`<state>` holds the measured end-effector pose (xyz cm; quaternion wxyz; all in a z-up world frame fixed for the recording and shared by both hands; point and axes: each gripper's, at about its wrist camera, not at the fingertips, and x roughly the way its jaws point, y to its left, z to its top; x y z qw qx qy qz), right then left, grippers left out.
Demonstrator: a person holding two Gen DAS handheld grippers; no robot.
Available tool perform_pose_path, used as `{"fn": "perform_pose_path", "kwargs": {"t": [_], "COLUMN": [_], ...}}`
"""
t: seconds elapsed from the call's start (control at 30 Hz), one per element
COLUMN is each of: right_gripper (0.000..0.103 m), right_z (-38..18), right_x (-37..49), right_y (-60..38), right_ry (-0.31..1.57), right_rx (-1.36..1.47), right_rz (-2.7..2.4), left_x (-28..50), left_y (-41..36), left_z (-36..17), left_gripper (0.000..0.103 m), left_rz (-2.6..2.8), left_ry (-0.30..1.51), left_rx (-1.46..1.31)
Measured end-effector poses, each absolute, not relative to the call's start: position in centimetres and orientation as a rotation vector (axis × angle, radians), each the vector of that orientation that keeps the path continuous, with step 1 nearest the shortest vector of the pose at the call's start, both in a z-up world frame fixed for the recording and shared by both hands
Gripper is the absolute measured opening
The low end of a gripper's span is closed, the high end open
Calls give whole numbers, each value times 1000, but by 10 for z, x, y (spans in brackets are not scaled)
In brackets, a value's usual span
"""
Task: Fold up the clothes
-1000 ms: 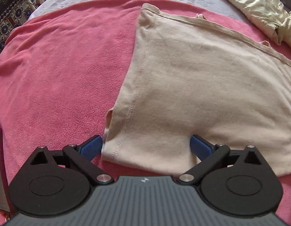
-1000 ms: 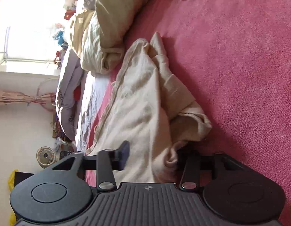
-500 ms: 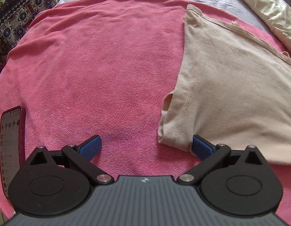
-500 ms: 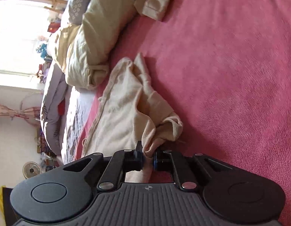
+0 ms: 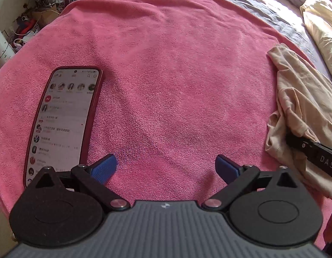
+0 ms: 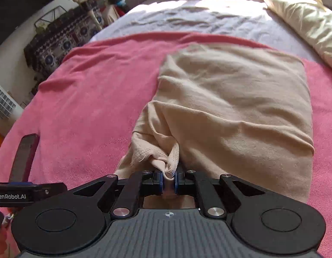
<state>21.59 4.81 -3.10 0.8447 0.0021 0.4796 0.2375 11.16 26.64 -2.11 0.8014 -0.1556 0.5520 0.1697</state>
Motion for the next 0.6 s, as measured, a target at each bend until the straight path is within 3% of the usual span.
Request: {"fn": "perform_pose_path", "kwargs": {"t": [0.13,0.23,0.37,0.5,0.6], "right_gripper": [18,32,41,46,50], "right_z": [-17,-10,-4,13,15], "right_x": [199,190,186,180,178], "right_y": [51,55,54,18,-3], "right_ry": [976,960,1035,985,926], "right_rx": [-59,-71,44,54,-102], "right_rz": [564,690,946,831,709], "left_x": [111,111,114,126,143], "left_y": [257,258,266,259,237], "left_z": [-24,-22,-14,5,21], "left_gripper": [99,99,99,99,99], "left_rz": [369,375,378,281,114], "left_ry": [1184,1179,1155,1093,1044], "left_rx": [-289,-297,-341,-341,-323]}}
